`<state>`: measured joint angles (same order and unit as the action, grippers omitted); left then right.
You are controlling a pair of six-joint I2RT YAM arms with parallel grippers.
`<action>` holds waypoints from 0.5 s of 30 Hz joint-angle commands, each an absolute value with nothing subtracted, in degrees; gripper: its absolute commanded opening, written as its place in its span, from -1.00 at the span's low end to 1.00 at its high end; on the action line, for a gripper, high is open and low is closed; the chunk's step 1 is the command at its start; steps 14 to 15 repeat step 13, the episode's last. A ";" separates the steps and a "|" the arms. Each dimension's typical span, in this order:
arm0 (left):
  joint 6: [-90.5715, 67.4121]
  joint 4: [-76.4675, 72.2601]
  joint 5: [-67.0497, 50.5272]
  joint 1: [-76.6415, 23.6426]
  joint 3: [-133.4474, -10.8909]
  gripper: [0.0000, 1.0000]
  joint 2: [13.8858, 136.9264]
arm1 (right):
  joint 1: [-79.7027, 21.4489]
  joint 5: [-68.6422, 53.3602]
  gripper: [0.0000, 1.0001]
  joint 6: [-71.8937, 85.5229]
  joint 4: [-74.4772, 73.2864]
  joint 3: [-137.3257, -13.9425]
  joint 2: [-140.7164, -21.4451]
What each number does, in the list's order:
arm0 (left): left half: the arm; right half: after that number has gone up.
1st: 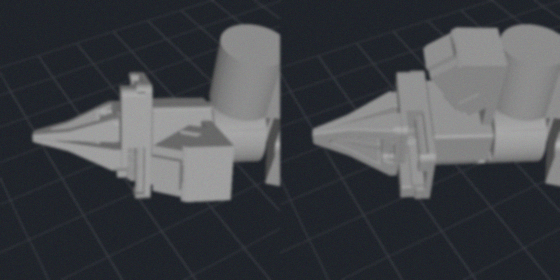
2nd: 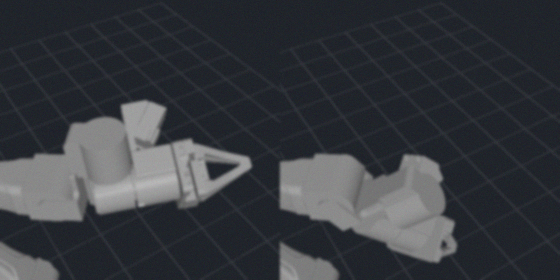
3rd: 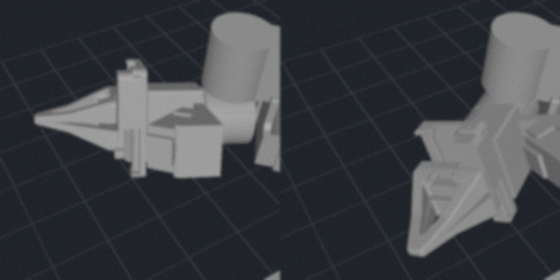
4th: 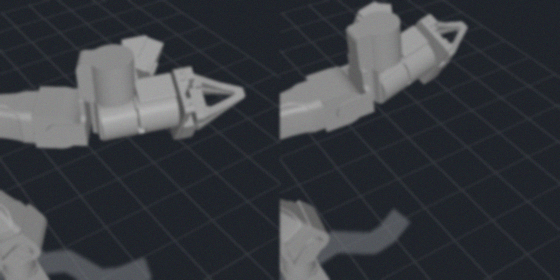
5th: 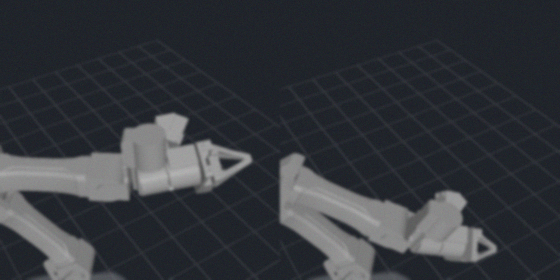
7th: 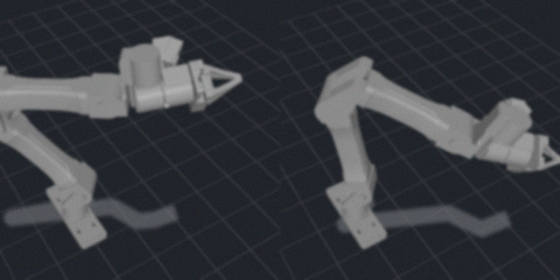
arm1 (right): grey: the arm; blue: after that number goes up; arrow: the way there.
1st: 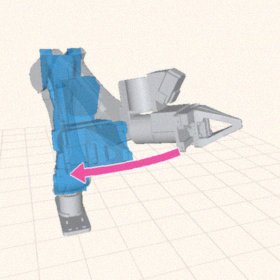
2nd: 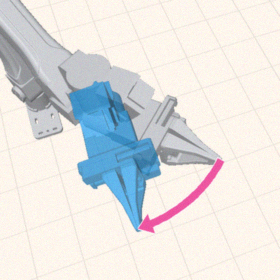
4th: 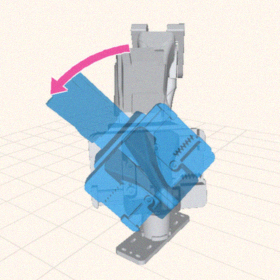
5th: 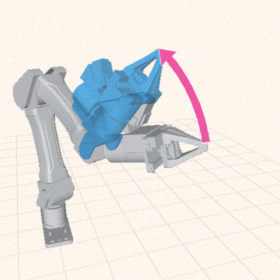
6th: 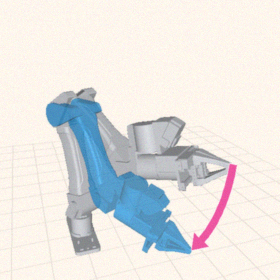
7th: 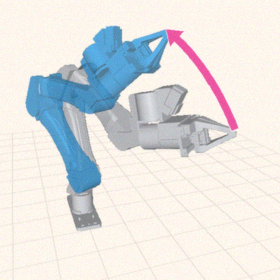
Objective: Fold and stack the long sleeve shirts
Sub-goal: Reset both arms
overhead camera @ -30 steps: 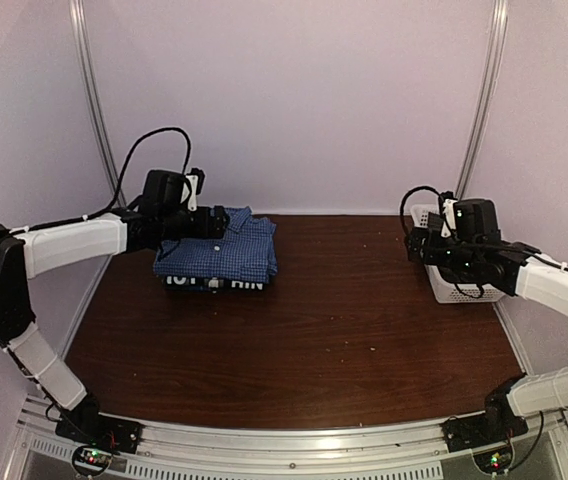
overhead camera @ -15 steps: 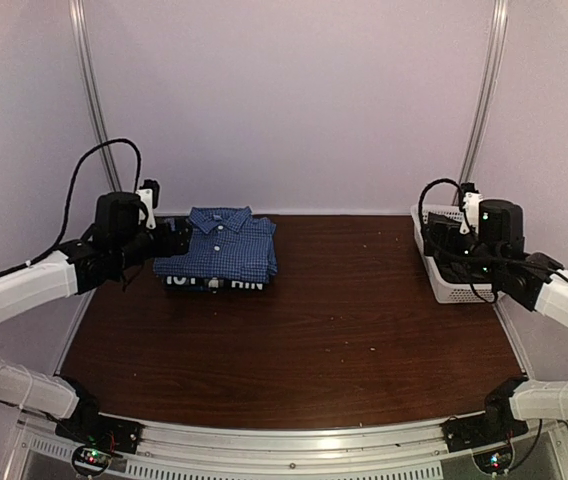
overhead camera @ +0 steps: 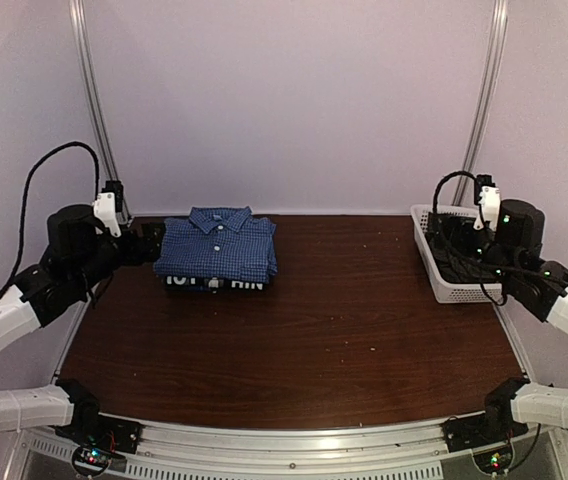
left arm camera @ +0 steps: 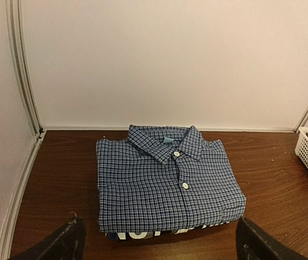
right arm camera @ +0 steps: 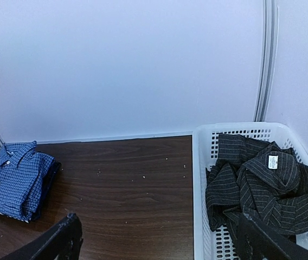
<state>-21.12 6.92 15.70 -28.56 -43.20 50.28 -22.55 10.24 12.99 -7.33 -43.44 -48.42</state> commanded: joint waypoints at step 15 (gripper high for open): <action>-20.83 4.62 17.32 -28.30 -42.48 0.95 51.41 | -22.21 11.15 0.99 12.20 -6.06 -42.57 -49.35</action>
